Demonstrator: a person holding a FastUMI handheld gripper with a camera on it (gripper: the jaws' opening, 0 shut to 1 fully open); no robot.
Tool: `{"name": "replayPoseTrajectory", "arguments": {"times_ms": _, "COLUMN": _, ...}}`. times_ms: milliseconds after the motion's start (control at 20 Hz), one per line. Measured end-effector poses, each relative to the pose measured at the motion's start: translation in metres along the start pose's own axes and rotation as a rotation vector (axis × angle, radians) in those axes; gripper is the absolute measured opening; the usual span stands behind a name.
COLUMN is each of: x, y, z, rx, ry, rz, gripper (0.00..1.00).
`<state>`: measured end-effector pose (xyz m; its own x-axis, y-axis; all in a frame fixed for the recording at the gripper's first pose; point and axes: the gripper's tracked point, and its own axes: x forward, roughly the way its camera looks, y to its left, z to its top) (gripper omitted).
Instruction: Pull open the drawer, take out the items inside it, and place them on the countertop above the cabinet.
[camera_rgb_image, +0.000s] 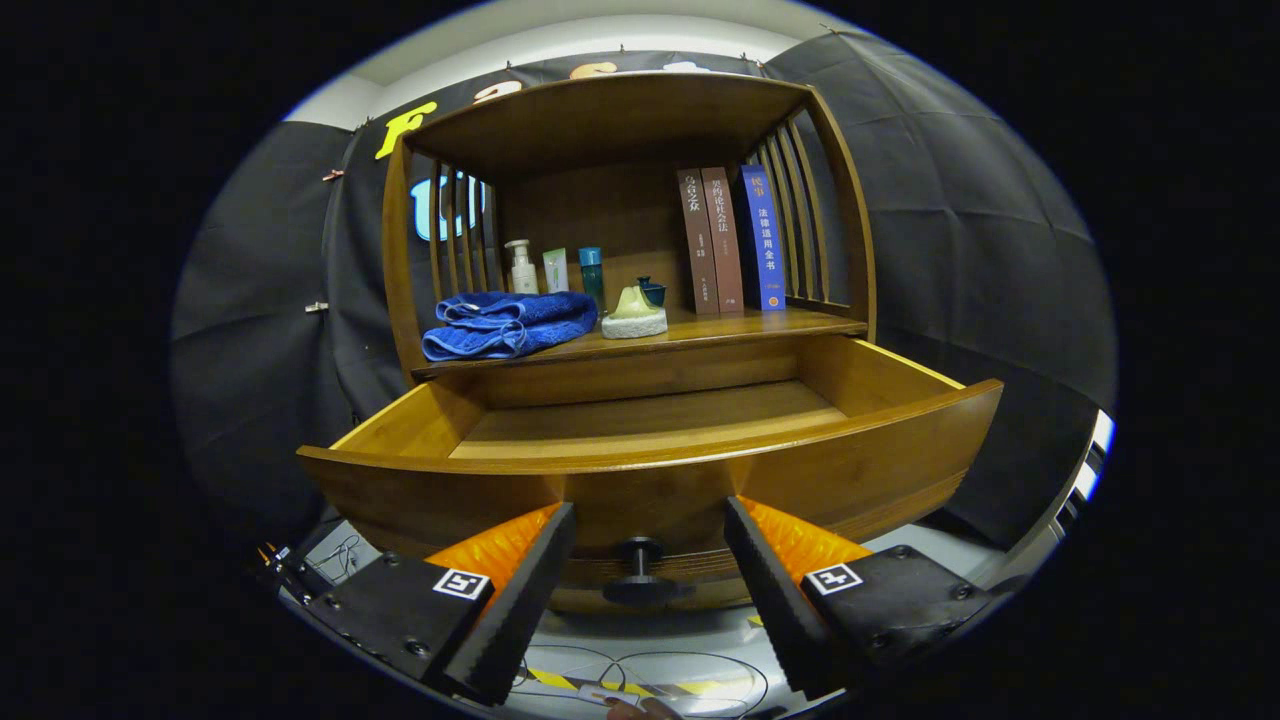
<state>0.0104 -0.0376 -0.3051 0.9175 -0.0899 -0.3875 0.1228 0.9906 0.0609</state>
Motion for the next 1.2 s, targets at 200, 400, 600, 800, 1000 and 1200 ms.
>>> {"name": "replayPoseTrajectory", "arguments": {"times_ms": 200, "x": 0.029, "y": 0.003, "z": 0.014, "rx": -0.003, "ry": -0.014, "rz": -0.011, "gripper": 0.99}}
{"name": "replayPoseTrajectory", "arguments": {"times_ms": 400, "x": 0.062, "y": 0.004, "z": 0.023, "rx": -0.015, "ry": -0.014, "rz": -0.024, "gripper": 0.99}}
{"name": "replayPoseTrajectory", "arguments": {"times_ms": 600, "x": 0.094, "y": 0.005, "z": 0.03, "rx": -0.009, "ry": -0.031, "rz": -0.019, "gripper": 0.99}}
{"name": "replayPoseTrajectory", "arguments": {"times_ms": 800, "x": 0.124, "y": 0.005, "z": 0.036, "rx": -0.008, "ry": -0.032, "rz": -0.013, "gripper": 1.0}}
{"name": "replayPoseTrajectory", "arguments": {"times_ms": 1000, "x": 0.145, "y": 0.005, "z": 0.041, "rx": 0.0, "ry": -0.031, "rz": -0.013, "gripper": 1.0}}
{"name": "replayPoseTrajectory", "arguments": {"times_ms": 1200, "x": 0.158, "y": 0.004, "z": 0.043, "rx": -0.027, "ry": -0.026, "rz": -0.019, "gripper": 1.0}}
